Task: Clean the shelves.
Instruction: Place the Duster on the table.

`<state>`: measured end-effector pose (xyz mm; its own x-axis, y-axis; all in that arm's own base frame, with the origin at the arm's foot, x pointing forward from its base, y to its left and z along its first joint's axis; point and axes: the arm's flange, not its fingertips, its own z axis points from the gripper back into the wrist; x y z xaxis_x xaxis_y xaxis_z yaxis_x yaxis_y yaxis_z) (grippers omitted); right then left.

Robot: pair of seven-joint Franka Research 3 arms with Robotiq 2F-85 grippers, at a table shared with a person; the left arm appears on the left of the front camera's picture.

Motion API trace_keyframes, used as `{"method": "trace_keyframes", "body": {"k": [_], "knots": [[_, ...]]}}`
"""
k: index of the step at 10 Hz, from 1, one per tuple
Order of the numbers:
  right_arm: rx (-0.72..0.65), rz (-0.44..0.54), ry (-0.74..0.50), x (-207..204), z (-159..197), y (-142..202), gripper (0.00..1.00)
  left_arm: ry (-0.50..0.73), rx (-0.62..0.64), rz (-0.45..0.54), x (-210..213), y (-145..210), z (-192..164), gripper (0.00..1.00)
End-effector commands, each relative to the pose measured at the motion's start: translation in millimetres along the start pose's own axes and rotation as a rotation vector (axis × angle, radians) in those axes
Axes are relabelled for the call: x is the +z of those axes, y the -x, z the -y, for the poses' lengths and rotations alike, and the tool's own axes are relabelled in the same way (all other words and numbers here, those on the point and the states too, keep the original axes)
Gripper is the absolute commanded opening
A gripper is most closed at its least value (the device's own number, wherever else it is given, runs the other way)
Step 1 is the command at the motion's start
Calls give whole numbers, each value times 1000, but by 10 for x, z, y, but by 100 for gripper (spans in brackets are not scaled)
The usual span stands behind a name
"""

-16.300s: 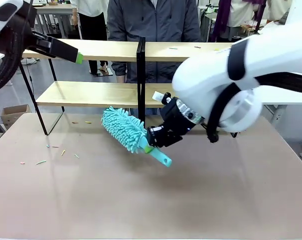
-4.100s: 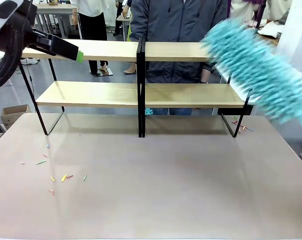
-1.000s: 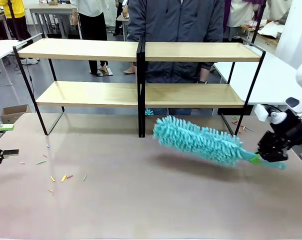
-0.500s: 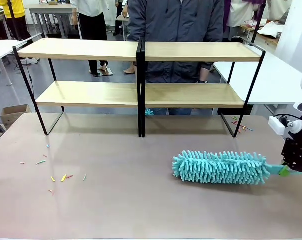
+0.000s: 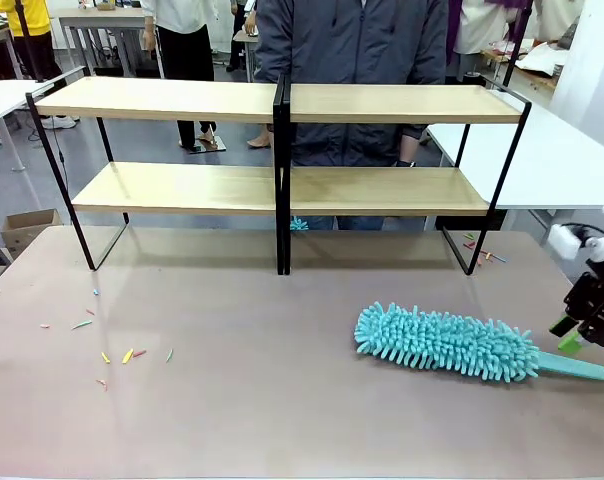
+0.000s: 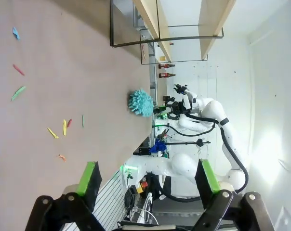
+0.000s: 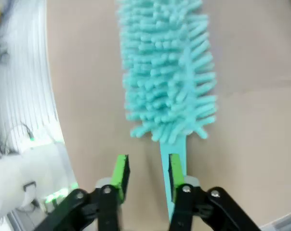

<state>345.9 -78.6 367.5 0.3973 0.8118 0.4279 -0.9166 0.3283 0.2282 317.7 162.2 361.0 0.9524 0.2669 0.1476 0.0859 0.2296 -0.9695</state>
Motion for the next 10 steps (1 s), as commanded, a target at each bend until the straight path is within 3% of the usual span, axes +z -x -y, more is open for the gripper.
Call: {"method": "trace_keyframes", "body": {"k": [1,2,3,5,6,7,8,9,10], "knots": [[-372,575,1,335,231,108,100,22,-26,7,4,23,3,100],[-702,752,-200,377,136,179,100,22,-26,7,4,23,3,100],[-798,865,-273,371,-32,285,66,22,-26,7,4,23,3,100],[-942,1125,-431,380,-400,528,66,22,-26,7,4,23,3,100],[-939,1186,-478,402,-598,644,66,22,-26,7,4,23,3,100],[-840,1271,-554,453,-764,706,66,22,-26,7,4,23,3,100],[-657,1302,-495,424,-910,696,66,22,-26,7,4,23,3,100],[-695,1253,-512,388,-1003,598,100,22,-26,7,4,23,3,100],[-721,1221,-539,299,-1105,454,100,22,-26,7,4,23,3,100]]}}
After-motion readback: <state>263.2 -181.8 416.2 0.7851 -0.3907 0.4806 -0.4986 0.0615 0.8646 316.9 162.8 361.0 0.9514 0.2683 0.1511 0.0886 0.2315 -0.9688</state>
